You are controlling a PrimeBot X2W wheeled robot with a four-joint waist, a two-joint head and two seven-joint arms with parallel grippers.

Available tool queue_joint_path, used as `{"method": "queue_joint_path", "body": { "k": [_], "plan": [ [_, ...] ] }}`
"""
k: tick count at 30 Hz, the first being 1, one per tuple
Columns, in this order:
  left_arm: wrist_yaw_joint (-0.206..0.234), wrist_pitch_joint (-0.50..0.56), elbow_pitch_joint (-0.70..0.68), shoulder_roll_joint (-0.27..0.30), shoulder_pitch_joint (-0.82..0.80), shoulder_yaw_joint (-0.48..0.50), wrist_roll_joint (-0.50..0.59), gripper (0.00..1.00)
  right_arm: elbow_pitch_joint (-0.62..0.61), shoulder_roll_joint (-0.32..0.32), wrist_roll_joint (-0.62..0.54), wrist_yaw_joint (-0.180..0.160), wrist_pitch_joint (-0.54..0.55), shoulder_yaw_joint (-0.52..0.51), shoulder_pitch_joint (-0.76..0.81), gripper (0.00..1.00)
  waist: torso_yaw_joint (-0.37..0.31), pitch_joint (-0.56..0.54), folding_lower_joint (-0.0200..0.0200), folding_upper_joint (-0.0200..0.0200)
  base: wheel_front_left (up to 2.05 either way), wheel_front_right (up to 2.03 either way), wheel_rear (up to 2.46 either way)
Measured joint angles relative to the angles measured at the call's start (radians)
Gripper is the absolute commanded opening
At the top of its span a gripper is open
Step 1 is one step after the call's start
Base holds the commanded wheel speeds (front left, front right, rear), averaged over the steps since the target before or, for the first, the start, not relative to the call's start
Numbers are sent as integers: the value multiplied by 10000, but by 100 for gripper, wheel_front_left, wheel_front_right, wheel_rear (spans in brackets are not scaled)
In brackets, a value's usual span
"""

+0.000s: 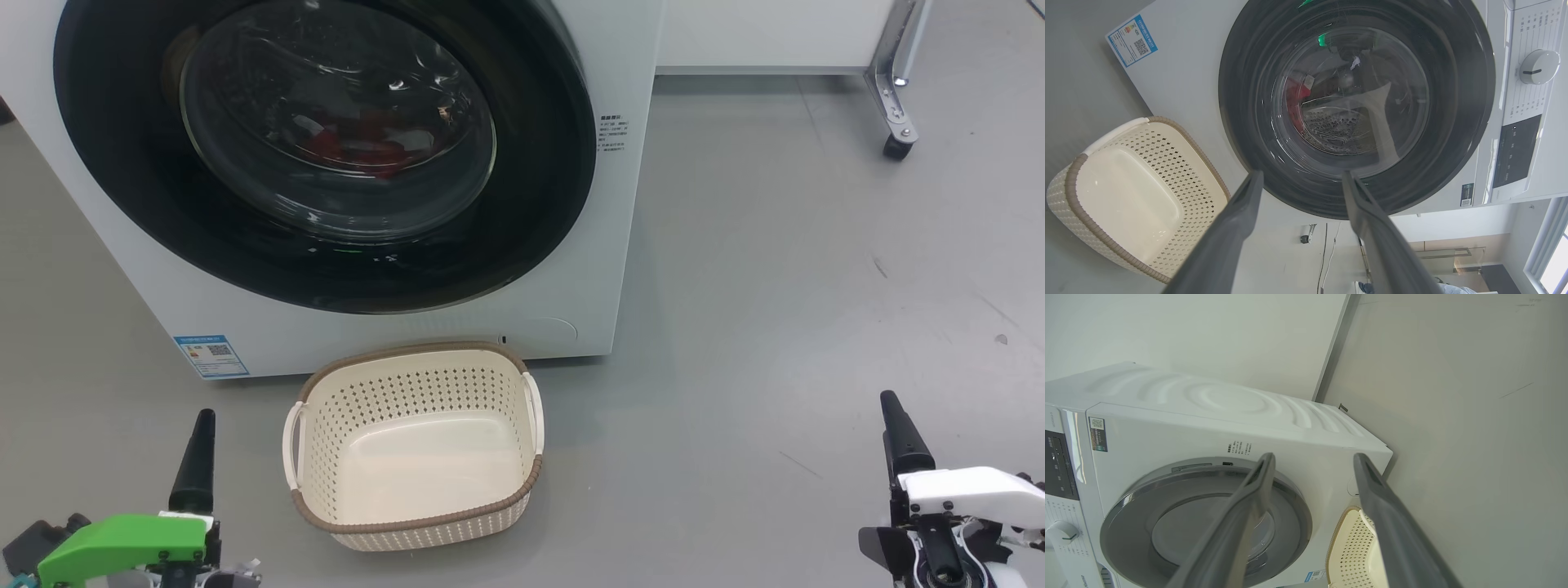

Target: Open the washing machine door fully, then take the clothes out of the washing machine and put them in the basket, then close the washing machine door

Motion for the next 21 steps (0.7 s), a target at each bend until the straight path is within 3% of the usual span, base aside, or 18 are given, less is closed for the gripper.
{"method": "queue_joint_path", "body": {
  "k": [21],
  "plan": [
    [96, -815, -128, 756, -258, -773, 3850, 100, -324, -520, -3988, -92, -717, 1032, -519, 100, 10, 93, 0, 0, 0, 0, 0]
  ]
}}
